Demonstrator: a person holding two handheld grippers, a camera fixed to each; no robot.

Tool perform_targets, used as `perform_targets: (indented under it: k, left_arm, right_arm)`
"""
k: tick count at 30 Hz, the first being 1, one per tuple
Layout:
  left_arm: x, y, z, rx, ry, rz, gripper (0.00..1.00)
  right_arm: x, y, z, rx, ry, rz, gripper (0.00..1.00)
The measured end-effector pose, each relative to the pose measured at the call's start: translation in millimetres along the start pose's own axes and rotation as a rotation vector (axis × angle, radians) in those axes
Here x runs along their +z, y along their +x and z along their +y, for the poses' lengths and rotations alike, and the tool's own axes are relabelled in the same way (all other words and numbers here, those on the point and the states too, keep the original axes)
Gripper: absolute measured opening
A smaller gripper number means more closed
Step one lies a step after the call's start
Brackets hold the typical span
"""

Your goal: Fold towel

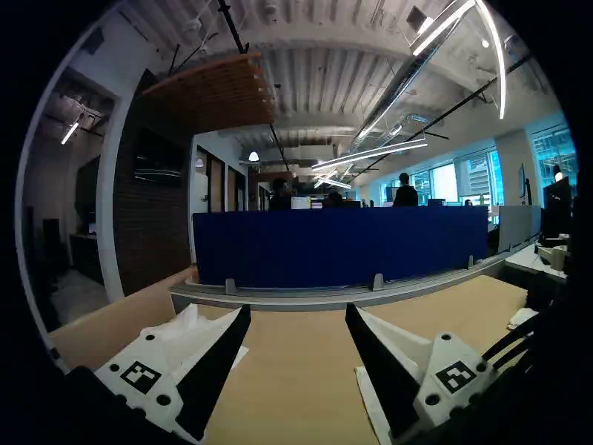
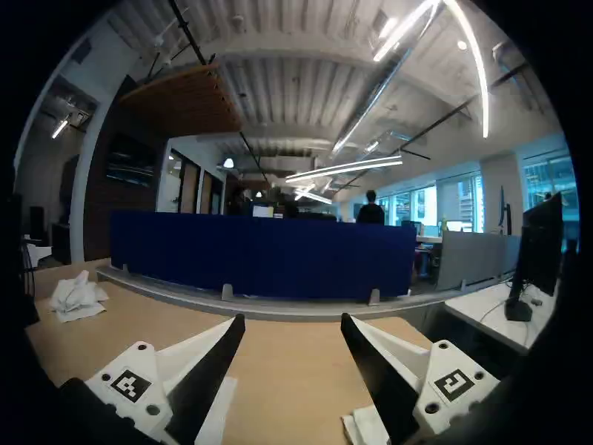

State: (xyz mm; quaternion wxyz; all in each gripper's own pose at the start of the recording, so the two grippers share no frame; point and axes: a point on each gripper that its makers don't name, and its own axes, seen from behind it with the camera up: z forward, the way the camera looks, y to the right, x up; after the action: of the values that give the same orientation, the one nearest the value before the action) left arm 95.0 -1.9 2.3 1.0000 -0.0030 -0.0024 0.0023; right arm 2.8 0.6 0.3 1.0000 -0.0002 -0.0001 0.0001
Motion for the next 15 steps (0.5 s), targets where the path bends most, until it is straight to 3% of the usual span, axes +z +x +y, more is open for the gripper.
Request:
perform_targets:
  k: [8, 15]
  left_arm:
    - [2.4, 44, 5.3, 0.002, -0.012, -0.018, 0.95]
    - [2.4, 64, 18.8, 0.018, -0.068, -0.052, 0.95]
  right_arm:
    - [4.6, 40, 5, 0.0, -0.002, 0.009, 1.0]
    - [6.1, 62, 5, -0.017, 0.013, -0.001, 1.0]
